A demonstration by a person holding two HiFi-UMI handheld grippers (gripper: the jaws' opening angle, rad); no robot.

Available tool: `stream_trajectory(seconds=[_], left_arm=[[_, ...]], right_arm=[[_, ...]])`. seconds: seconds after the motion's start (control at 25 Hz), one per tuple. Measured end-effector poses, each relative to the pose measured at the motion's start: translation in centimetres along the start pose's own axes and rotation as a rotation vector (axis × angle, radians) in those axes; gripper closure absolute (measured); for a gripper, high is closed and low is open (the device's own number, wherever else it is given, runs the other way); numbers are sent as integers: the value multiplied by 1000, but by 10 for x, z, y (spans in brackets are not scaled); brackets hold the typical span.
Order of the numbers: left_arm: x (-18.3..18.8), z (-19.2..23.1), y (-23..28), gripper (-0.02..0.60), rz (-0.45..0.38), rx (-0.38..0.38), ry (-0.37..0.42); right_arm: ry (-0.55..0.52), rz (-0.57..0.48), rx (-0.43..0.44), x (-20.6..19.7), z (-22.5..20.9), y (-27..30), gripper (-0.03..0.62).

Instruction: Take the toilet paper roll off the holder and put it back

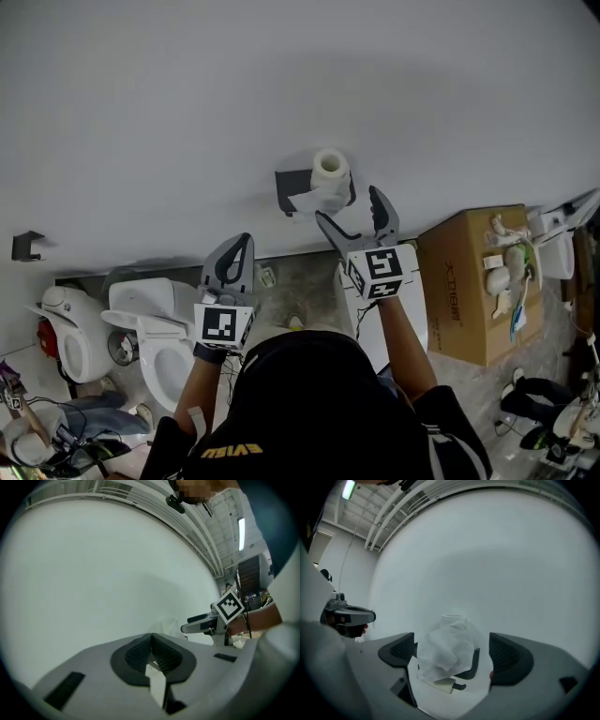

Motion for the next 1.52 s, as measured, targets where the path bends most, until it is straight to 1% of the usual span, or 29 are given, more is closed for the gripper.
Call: stream_trajectory(seconds=[0.28,0.44,0.56,0.72,0.88,1.24,1.52], left_arm=[[-2,4,-1,571,2,11,12],[1,6,1,571,-7,16,3],[3,8,1,571,-19,16,-1],[0,12,1,571,-10,19,0],[-3,16,-1,571,13,20,14],[-5,22,-8,571,18,40,10],[-4,23,-9,571,3,51,0]], right_arm=[[-7,7,21,-1,4,23,100],[11,18,33,0,5,36,100],[-7,23,33,1,8,46,100],[-20,28,33,2,8,56,102],[-26,33,34,3,10,62,105],[-53,49,31,1,14,71,121],[-71,65,22,-1,14,73,146]])
Point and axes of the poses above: the fingertips, and each gripper's own axes: y forward along the fingers, z to its left, x out of its top, the point moved 4 cm from there along -y, backward along the fingers, and after that the axes turned 9 degrees about -x, right-handed, at the moved point
